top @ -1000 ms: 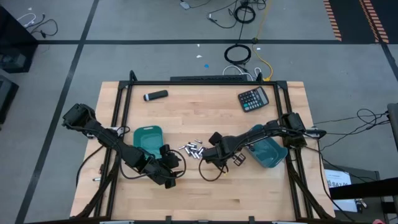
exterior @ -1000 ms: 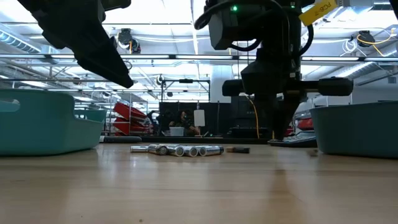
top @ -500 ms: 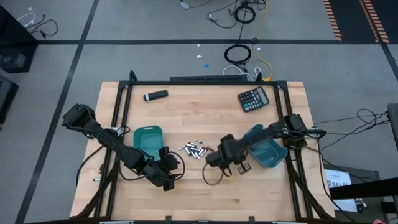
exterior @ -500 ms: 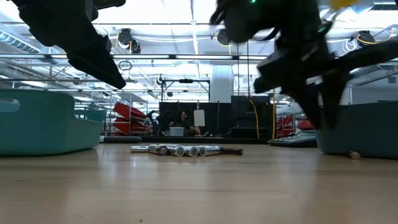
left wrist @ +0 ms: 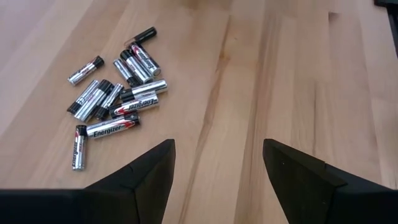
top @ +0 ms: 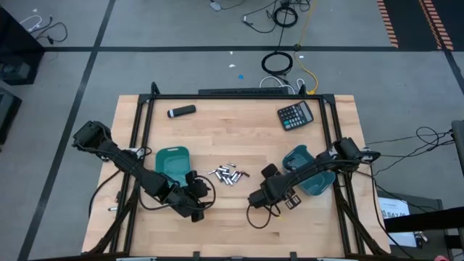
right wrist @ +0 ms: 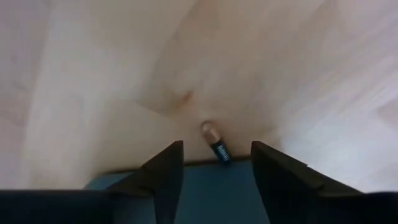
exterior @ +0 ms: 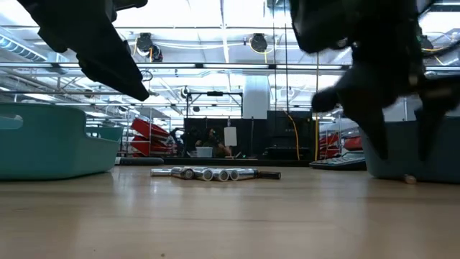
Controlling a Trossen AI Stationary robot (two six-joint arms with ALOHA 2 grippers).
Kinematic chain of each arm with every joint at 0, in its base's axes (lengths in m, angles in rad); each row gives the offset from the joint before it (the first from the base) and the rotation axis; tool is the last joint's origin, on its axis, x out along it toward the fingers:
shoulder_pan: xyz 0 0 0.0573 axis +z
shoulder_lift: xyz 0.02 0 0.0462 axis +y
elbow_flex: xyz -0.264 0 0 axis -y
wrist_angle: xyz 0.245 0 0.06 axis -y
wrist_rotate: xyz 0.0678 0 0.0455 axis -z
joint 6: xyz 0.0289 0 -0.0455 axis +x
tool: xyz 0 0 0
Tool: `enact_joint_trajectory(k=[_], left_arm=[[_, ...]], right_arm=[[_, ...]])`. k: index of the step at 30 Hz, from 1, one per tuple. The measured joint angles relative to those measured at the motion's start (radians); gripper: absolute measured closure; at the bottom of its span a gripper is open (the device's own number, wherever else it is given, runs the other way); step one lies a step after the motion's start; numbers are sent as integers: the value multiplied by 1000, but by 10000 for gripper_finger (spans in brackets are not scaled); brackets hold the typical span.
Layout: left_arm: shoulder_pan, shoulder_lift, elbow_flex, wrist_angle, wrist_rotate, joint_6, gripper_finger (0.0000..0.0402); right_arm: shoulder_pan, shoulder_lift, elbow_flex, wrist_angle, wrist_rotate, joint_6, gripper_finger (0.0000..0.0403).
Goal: Sort batteries
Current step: Put the black battery into the blue bin
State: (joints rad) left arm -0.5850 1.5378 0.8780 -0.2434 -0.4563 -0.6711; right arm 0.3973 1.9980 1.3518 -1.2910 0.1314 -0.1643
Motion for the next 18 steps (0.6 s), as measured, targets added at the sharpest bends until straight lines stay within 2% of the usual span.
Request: enact_joint_trajectory(k=[9, 14, 18], left_arm=[[0, 0, 0, -3, 1, 4, 149], [1, 0, 0, -10, 1, 4, 149], [3, 0, 0, -8, 1, 4, 149]], right_arm=[[-2, -8, -182, 138, 25, -32, 282], [-2, -5, -168, 154, 18, -66, 377], [-8, 0, -132, 156, 24, -76, 388]])
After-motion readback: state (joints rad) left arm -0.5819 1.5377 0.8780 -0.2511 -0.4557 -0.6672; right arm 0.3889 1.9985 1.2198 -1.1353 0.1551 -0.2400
